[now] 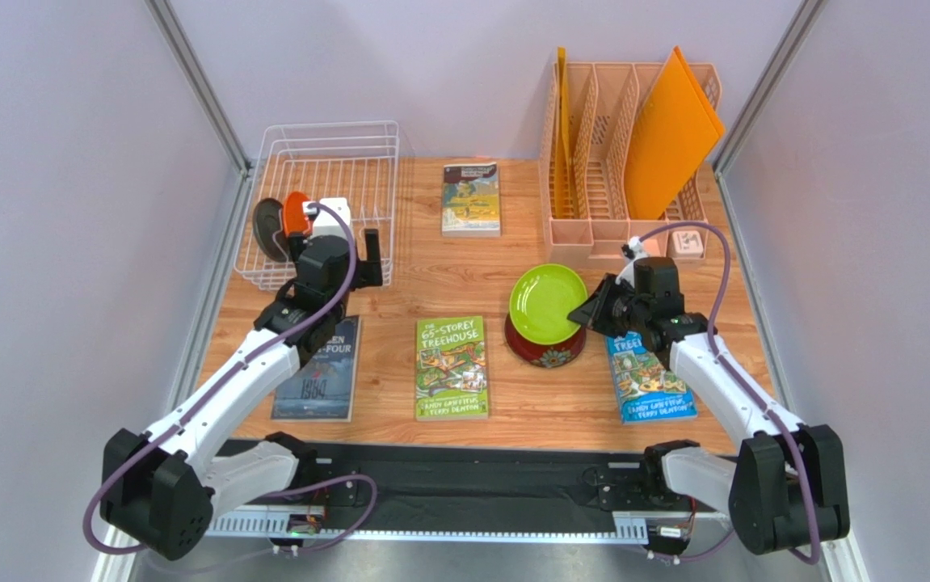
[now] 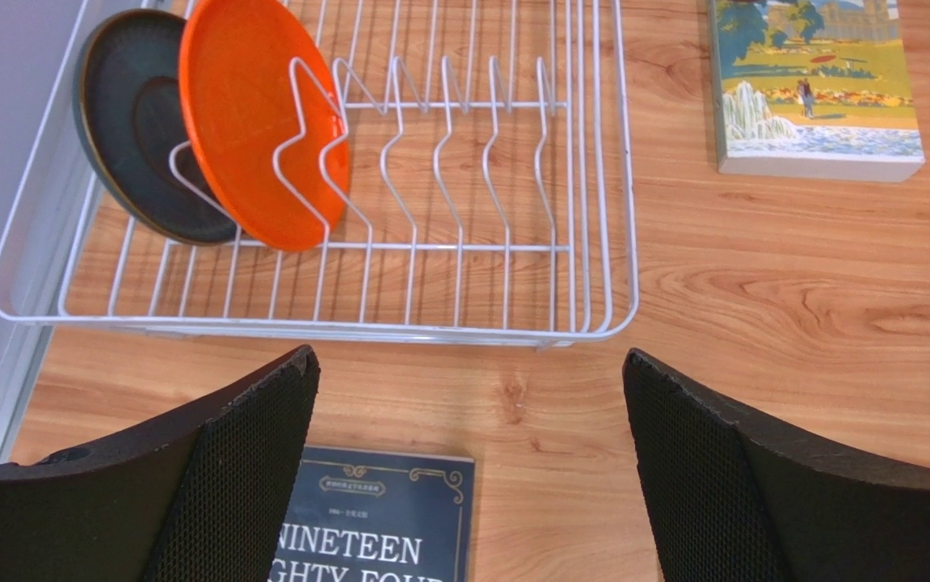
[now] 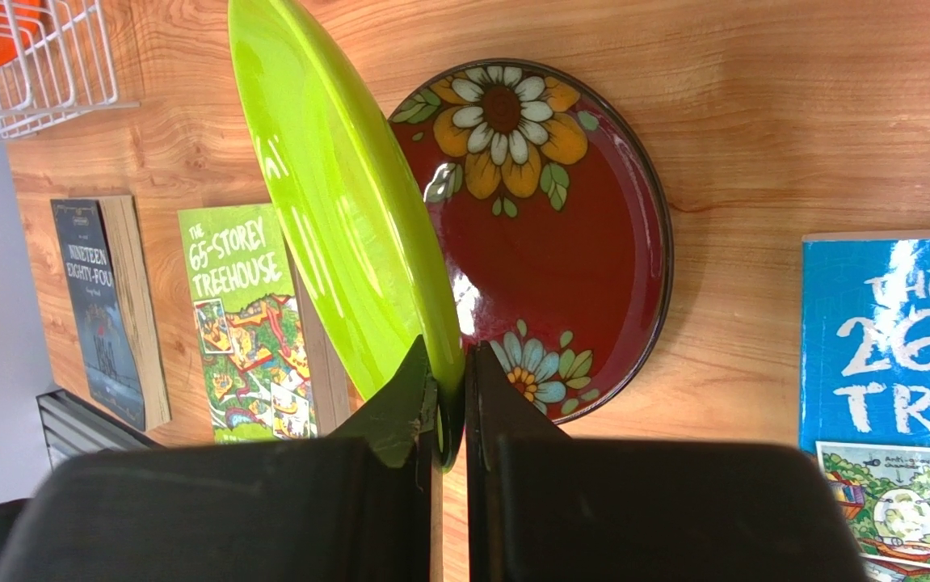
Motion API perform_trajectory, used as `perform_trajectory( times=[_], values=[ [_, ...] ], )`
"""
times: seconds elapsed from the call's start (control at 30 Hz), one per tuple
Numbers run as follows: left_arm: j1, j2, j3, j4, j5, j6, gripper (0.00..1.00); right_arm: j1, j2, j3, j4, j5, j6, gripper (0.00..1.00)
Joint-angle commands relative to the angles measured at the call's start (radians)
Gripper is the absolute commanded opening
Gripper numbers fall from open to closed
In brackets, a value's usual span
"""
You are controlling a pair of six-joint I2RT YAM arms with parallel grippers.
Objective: Unload the plates from the dish rack
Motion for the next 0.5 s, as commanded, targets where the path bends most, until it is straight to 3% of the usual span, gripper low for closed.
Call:
perform_trajectory(
  times=[0.0,0.47],
  values=[
    [0.035,0.017,0.044,0.007,0.089,-0.016,1.0,-0.008,0.009,-0.001,0.03,0.006,-0.011,0.0],
    [0.134,-0.009,0.041,-0.029,0.221,-0.064,1.0,-0.043,0.047,-0.001,0.052,-0.064,0.018,0.0]
  ],
)
